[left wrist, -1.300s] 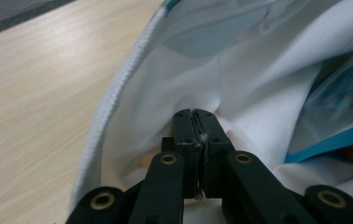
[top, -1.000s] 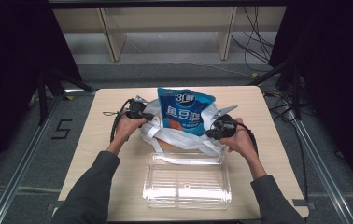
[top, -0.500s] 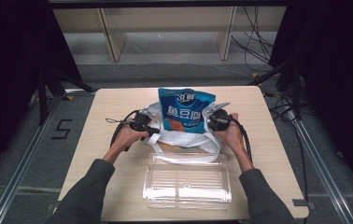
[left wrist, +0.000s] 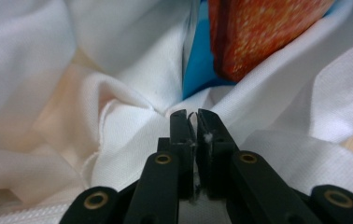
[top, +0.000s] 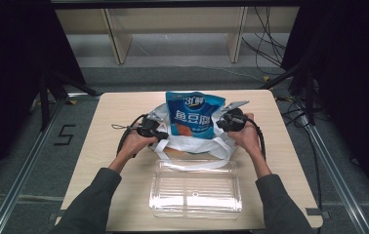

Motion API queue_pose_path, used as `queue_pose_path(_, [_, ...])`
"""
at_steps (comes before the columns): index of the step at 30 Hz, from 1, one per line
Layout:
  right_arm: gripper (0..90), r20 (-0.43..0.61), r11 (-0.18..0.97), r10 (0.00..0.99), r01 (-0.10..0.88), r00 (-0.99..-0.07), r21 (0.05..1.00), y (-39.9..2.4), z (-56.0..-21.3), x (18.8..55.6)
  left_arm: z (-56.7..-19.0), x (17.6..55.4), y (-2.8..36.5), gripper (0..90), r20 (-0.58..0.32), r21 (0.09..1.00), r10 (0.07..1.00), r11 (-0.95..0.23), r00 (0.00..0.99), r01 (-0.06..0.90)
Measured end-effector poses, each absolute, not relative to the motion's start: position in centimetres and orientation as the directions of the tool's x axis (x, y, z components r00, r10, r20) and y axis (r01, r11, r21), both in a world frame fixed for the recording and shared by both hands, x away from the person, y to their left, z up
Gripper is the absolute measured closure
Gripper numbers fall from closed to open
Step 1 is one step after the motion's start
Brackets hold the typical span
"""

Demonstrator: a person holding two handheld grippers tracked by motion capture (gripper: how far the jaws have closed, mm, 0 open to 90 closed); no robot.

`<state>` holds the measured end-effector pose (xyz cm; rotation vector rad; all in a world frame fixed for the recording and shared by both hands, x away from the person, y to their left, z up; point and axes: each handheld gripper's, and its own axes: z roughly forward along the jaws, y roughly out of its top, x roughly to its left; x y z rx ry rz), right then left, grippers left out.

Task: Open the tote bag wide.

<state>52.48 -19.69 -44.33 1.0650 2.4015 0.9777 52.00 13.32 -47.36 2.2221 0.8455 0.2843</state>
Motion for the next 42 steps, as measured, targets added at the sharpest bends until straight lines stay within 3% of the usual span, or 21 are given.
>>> queue_pose_path(4, [86.8,-0.026,0.486,0.737,0.502,-0.676,0.716,-19.9,-43.2,51.4,-46.4,51.7,13.6,76.9,-0.083,0.754,0.672,-0.441,0.736,0.487])
queue_pose_path(14, [85.1,-0.044,0.487,0.738,0.486,-0.673,0.726,-21.0,-42.3,49.6,-43.9,51.0,15.5,72.6,-0.087,0.821,0.703,-0.350,0.706,0.450])
queue_pose_path(28, [84.2,-0.044,0.481,0.733,0.470,-0.679,0.740,-21.9,-40.9,48.2,-42.2,53.0,18.8,78.1,-0.079,0.847,0.795,-0.264,0.601,0.461])
queue_pose_path(32, [84.2,-0.054,0.488,0.739,0.478,-0.671,0.731,-21.8,-41.6,48.5,-41.6,54.3,18.8,80.3,-0.031,0.863,0.819,-0.267,0.573,0.428])
queue_pose_path(37, [85.0,-0.069,0.508,0.743,0.494,-0.666,0.706,-22.2,-43.4,49.4,-44.2,56.8,18.6,84.5,-0.073,0.836,0.848,-0.235,0.524,0.495])
queue_pose_path(42, [86.1,-0.049,0.490,0.768,0.538,-0.638,0.686,-22.7,-44.9,50.0,-47.7,57.8,18.2,87.6,-0.071,0.771,0.850,-0.285,0.522,0.569])
